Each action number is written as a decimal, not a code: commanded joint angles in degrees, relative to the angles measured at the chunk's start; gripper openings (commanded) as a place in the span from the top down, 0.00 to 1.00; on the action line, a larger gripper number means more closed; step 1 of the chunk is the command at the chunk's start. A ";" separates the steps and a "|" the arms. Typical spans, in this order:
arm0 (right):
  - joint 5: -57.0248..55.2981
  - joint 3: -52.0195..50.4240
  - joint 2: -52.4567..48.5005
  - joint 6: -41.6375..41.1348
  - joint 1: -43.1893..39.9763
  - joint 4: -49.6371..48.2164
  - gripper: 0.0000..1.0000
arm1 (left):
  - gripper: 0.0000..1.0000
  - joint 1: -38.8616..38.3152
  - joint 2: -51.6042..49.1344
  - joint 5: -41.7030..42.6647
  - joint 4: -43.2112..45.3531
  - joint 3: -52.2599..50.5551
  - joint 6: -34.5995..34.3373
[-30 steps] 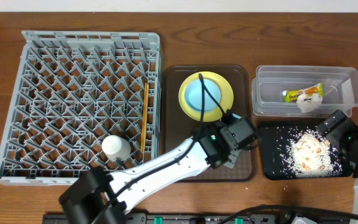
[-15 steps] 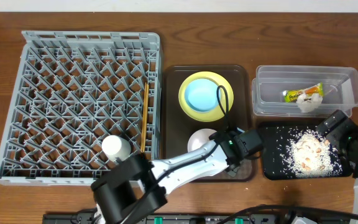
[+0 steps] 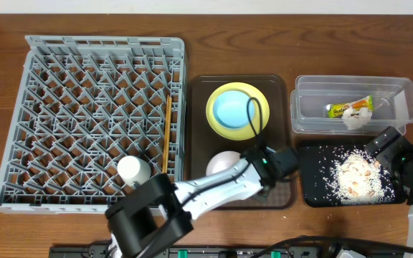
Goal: Sort waste into correct bins and load items into the dishwasher
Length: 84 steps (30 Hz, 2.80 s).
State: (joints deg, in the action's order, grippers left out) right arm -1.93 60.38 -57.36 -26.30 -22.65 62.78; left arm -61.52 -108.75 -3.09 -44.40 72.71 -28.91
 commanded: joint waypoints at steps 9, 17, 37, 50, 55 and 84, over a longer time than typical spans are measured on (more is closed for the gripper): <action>-0.39 0.63 0.02 0.66 -0.31 0.02 0.01 | 0.92 19.93 22.91 19.47 -5.79 8.04 8.46; -0.39 0.63 0.02 0.66 -0.31 0.02 0.01 | 0.92 50.99 25.88 57.40 -7.28 8.00 14.51; -0.39 0.63 0.02 0.66 -0.31 0.02 0.01 | 0.62 33.11 22.62 24.35 -13.40 3.58 16.63; -0.39 0.63 0.02 0.66 -0.31 0.02 0.01 | 0.46 10.67 10.12 20.98 -0.52 3.48 13.60; -0.39 0.63 0.02 0.66 -0.31 0.02 0.01 | 0.36 4.02 3.41 19.21 4.66 3.48 13.79; -0.39 0.63 0.02 0.66 -0.31 0.02 0.01 | 0.36 13.25 1.70 -19.96 -11.85 3.48 7.91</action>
State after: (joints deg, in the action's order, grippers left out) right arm -1.93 60.38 -57.36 -26.30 -22.65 62.78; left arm -50.52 -106.94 -18.09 -54.59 76.40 -17.32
